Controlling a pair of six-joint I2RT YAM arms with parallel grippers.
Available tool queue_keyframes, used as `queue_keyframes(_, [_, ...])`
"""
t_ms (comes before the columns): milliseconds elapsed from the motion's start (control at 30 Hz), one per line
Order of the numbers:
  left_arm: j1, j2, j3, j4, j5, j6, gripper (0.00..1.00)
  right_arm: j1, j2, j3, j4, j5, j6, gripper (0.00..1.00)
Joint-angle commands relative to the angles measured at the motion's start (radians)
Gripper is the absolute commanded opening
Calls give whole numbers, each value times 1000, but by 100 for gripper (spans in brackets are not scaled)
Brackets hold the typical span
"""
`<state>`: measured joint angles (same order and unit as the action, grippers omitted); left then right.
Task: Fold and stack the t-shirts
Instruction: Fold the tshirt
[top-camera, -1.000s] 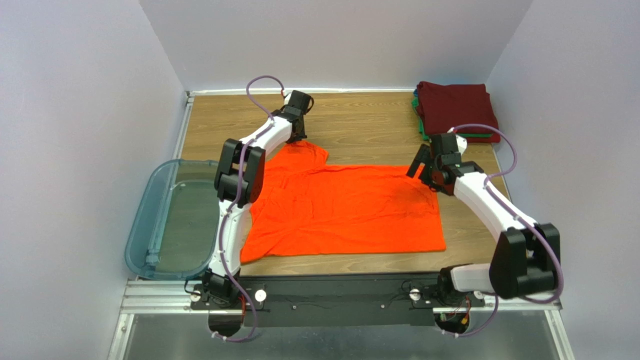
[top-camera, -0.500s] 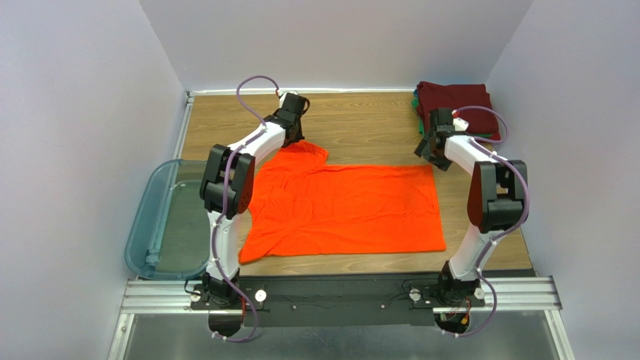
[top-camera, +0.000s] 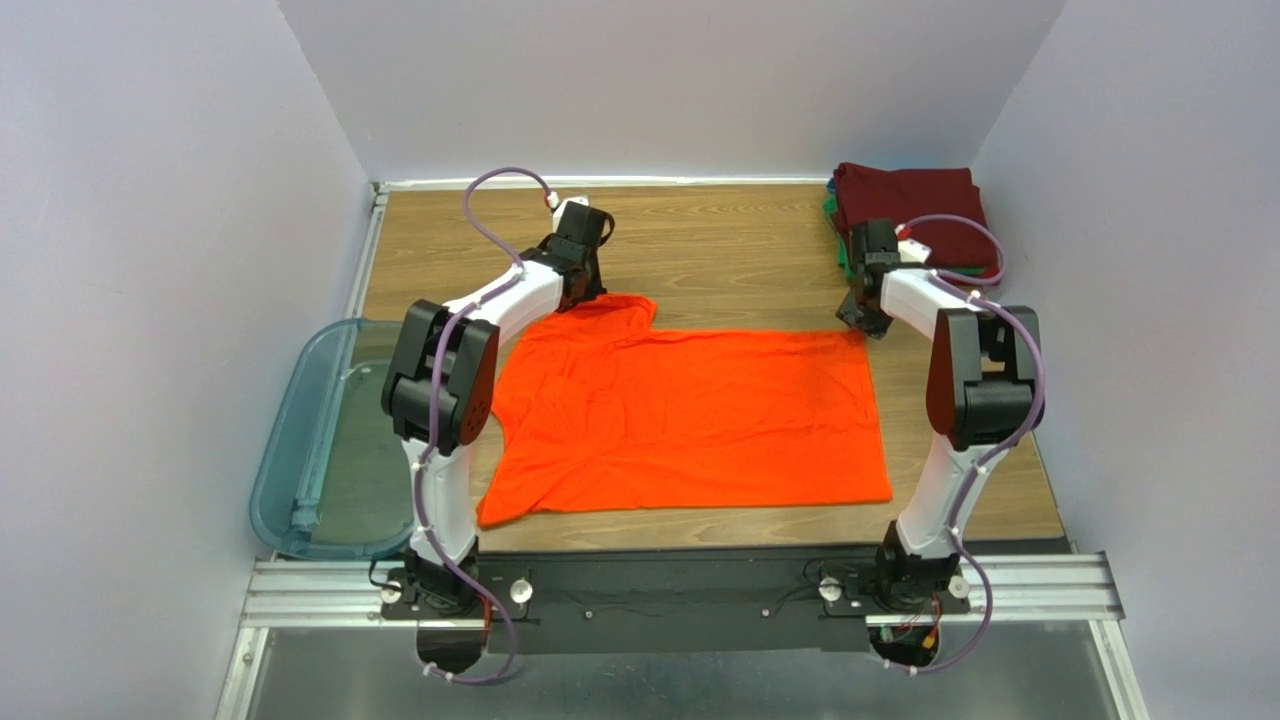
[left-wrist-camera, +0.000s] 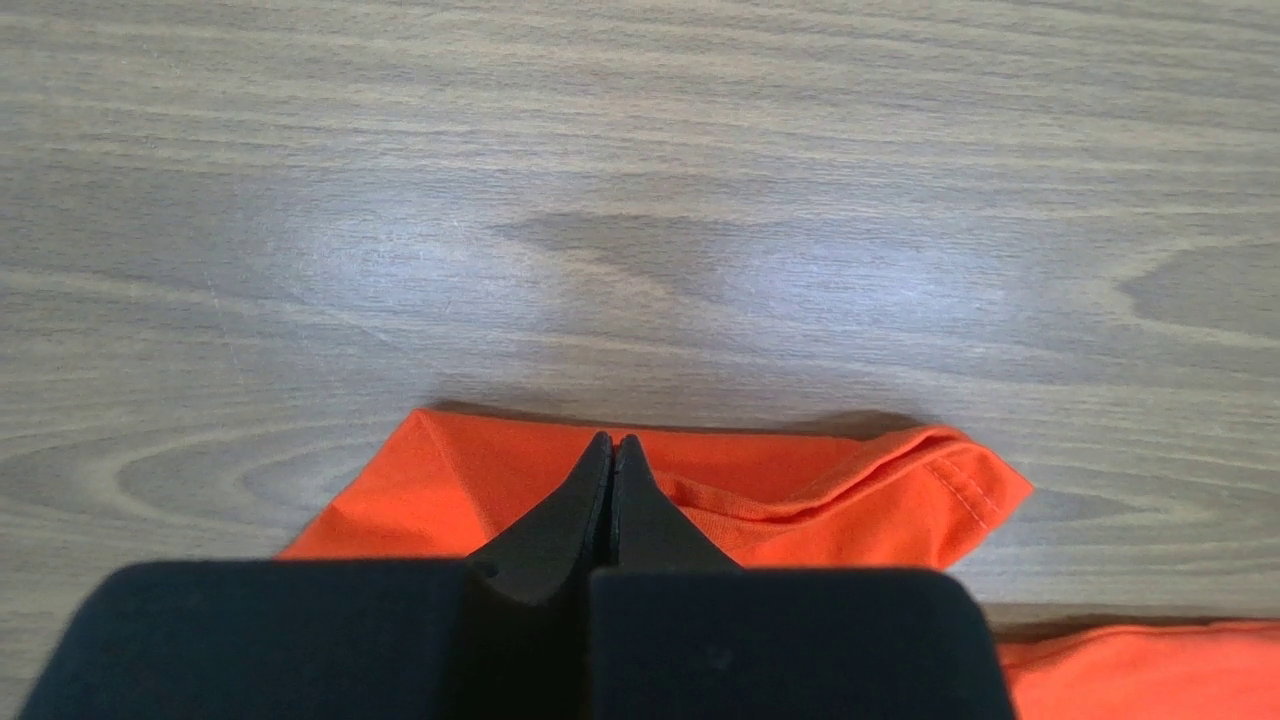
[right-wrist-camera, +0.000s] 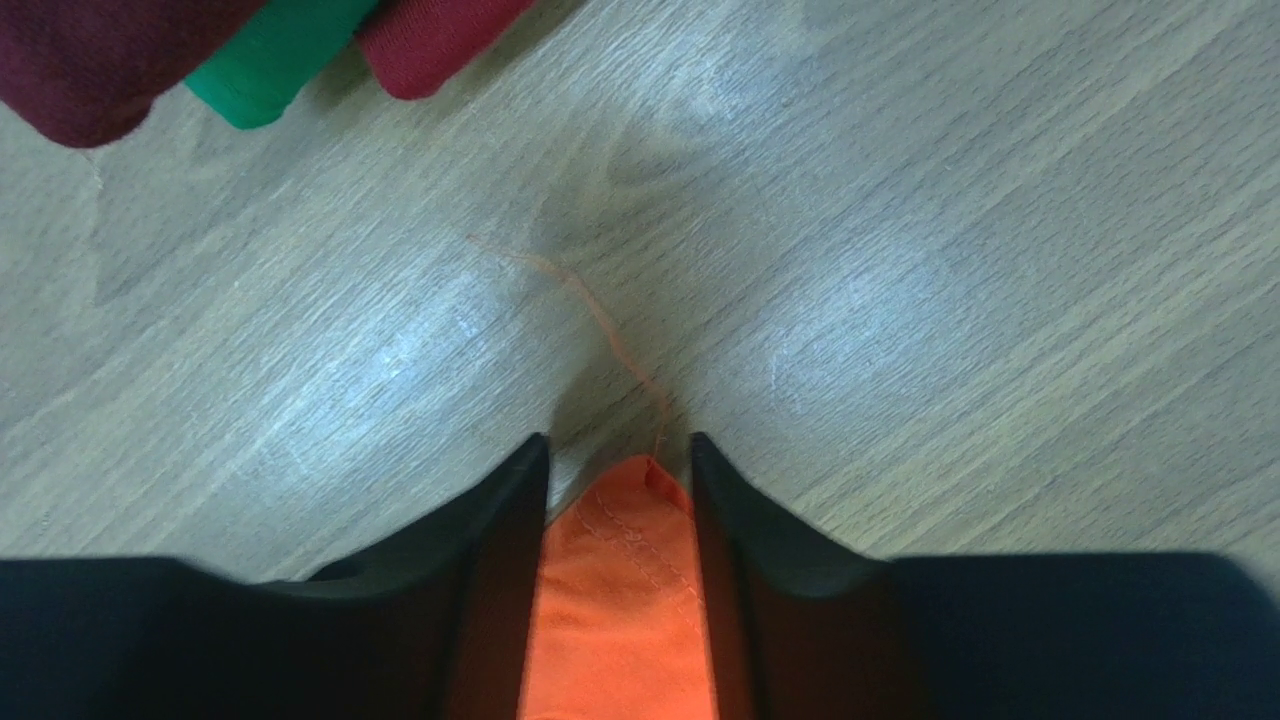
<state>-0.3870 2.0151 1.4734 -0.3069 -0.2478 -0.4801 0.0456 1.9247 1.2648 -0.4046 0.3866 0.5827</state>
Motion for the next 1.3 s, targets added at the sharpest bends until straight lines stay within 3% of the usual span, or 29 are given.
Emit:
queue_keyframes(0, [-7,-68,-30,42,16,-25,0,-4,37,-2,18,41,-7,43])
queue_keyframes(67, [-9,-73,-44,45,16,-29,0,-4,46,-2,21,35,-7,42])
queue_keyframes(167, [-10,-79,-61,51,16,-37,0,-3,50,-2,23,26,-14,26])
queue_keyframes(400, [-16,-130,-110,57,18,-58,0,-4,22,-8,24,18,-38,1])
queue_keyframes(1000, [-84,-468,-413,40,-31,-167,0,-3,-243,-131,26,-67,-86,1])
queue_keyframes(1267, [-121,-636,-556,14,-31,-245,0,-3,-286,-150,26,-104,-109,1])
